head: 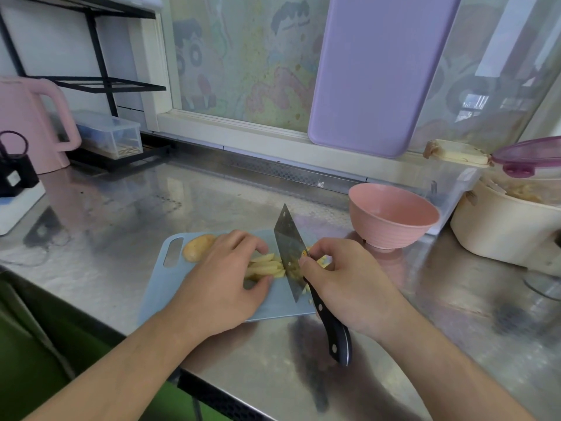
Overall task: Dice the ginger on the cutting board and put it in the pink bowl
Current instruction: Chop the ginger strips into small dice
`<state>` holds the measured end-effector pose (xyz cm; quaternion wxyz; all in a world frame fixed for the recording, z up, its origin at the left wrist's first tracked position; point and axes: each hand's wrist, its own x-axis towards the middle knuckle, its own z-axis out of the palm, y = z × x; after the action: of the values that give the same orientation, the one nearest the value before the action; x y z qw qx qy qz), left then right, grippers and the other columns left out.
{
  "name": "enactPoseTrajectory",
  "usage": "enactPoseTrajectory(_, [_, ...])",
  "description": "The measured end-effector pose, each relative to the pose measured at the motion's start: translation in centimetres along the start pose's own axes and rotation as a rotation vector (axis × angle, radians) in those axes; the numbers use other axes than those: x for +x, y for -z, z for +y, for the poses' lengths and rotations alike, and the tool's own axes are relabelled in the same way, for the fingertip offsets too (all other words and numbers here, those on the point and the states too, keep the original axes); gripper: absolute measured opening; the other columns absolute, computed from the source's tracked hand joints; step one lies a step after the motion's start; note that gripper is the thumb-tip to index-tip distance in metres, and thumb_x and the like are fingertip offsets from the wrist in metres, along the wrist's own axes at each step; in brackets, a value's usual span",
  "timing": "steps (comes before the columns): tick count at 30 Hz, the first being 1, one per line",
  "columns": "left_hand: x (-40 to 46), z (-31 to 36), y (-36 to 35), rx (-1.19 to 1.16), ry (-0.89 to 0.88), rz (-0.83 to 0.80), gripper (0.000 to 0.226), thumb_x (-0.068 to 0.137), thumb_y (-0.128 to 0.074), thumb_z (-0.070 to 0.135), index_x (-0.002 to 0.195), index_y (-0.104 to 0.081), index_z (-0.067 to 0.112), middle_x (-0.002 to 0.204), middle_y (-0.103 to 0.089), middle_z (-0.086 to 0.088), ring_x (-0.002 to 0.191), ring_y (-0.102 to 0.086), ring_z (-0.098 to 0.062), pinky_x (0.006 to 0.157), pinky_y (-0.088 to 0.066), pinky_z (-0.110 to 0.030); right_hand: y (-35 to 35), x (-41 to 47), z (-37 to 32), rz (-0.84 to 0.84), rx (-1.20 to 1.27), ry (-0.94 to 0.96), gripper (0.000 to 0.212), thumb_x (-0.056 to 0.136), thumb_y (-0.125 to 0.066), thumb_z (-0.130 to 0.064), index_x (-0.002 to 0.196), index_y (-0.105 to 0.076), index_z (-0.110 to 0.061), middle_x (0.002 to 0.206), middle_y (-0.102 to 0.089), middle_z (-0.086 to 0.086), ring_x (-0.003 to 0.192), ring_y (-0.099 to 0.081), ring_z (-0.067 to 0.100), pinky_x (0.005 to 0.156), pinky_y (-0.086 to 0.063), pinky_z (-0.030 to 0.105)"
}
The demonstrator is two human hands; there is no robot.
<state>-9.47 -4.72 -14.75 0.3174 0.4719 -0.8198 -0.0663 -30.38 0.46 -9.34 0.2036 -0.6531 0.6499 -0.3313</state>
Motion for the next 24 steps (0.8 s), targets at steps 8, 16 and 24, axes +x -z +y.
enactPoseTrajectory(8, [0.48,-0.44,0.14,-0.075,0.132,-0.066,0.024,0.089,-0.073,0.047,0.111,-0.064,0.041,0.108,-0.054,0.025,0.107,-0.048,0.000,0.085,-0.038,-0.017,0.11,0.04,-0.45,0.003,0.008,0.002,0.024,0.096,-0.063,-0.036,0.079,-0.071,-0.021,0.063,-0.071,0.000,0.058,-0.067,0.019,0.065,-0.060,0.038])
enactPoseTrajectory(16, [0.56,-0.31,0.19,-0.109,0.132,-0.070,0.022,0.091,-0.073,0.048,0.110,-0.068,0.038,0.107,-0.055,0.025,0.106,-0.047,0.002,0.087,-0.038,-0.018,-0.13,0.12,-0.81,-0.030,0.036,0.001,0.021,0.095,-0.064,-0.034,0.080,-0.069,-0.020,0.068,-0.071,0.008,0.063,-0.068,0.029,0.067,-0.062,0.046])
enactPoseTrajectory(24, [0.54,0.00,0.53,-0.099,0.142,-0.094,0.048,0.095,-0.065,0.053,0.141,-0.054,0.043,0.137,-0.048,0.032,0.132,-0.037,0.000,0.109,-0.033,-0.025,-0.22,0.09,-0.77,-0.051,-0.001,0.000,0.027,0.096,-0.060,-0.037,0.082,-0.073,-0.018,0.066,-0.068,0.011,0.058,-0.063,0.027,0.065,-0.059,0.043])
